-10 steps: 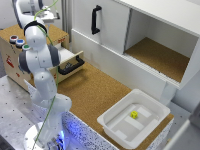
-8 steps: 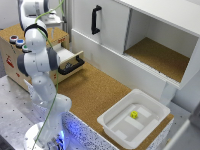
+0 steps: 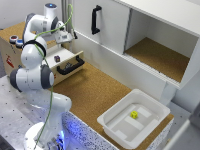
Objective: Put the purple object on top of the drawer
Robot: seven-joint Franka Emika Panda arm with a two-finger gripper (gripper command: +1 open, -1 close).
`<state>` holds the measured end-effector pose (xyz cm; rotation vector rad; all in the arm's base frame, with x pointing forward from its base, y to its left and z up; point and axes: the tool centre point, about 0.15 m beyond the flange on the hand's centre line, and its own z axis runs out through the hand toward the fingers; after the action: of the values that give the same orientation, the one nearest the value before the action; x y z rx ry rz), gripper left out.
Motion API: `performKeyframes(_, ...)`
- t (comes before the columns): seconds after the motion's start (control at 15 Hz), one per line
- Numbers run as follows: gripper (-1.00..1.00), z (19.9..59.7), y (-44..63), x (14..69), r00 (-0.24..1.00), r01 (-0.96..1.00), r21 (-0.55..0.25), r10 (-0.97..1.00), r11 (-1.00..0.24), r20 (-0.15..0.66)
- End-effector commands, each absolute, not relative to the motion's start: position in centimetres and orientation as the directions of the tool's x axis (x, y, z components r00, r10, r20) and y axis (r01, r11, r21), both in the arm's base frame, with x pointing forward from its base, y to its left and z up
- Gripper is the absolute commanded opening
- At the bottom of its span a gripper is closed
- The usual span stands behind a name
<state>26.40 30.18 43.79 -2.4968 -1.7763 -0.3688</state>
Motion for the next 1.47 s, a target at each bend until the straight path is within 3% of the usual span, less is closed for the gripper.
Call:
performKeyframes(0.0,1.00,38.2,34.3,30.0,0.298,0.949,0.076,0.949,-0.307,0.103)
performKeyframes(0.4,1.00,34.3,34.5,33.6,0.288,0.954,0.079,0.957,-0.288,0.015)
performKeyframes(0.93,1.00,32.1,33.4,35.4,0.344,0.934,0.098,0.939,-0.342,0.005)
performKeyframes(1.0,-1.00,31.8,33.4,35.6,0.347,0.934,0.090,0.938,-0.345,-0.004)
performKeyframes(1.4,-1.00,31.9,33.3,36.3,0.361,0.930,0.083,0.933,-0.359,-0.004)
